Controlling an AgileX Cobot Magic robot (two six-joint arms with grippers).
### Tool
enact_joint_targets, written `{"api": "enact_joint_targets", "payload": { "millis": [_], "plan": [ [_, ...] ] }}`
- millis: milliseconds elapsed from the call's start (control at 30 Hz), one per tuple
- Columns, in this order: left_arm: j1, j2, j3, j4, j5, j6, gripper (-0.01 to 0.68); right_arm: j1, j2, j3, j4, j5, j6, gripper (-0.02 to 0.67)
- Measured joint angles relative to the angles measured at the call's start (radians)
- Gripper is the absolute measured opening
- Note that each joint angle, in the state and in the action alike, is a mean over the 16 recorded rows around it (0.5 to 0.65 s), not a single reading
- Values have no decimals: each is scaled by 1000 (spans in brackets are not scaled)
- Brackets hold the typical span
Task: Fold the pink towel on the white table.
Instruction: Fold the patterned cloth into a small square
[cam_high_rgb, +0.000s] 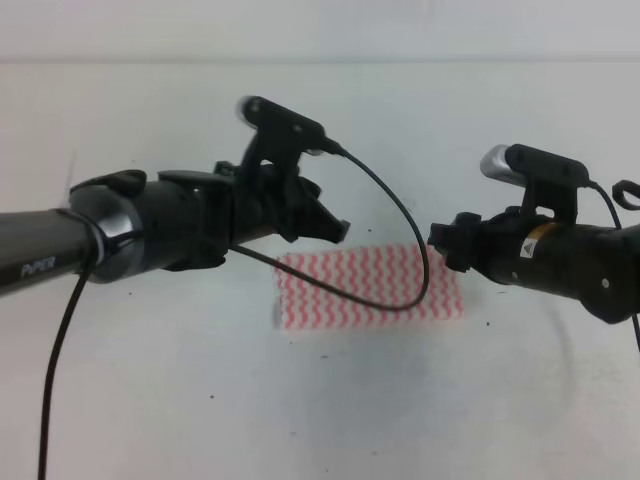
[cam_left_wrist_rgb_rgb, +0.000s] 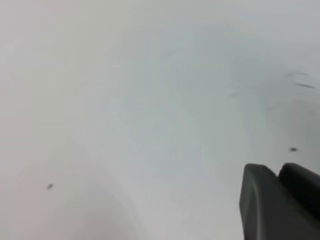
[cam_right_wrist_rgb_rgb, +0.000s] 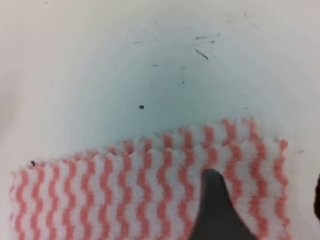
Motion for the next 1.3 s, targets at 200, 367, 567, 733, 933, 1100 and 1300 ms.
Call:
{"api": "enact_joint_targets", "payload": {
  "millis": [200,367,567,733,933,1100,1300],
  "plan": [
    [4,-26,0,-2,-79,-124,54,-4,-1,-48,-12,114,-1,353],
    [19,-27,4,-3,-66,-188,84,-4,-1,-101,-29,209,-2,341],
    [43,-28,26,-2,-29,-259,119,-4,6,-157,-51,296,-3,335],
    [63,-35,61,-3,5,-304,138,-4,35,-198,-62,346,-3,330],
    [71,-63,108,0,28,-323,138,-4,94,-248,-66,407,-4,326],
    [76,-93,134,8,40,-325,137,-6,145,-287,-69,448,-5,324],
    [81,-120,147,18,44,-325,136,-16,186,-315,-69,473,-6,324]
  ]
}}
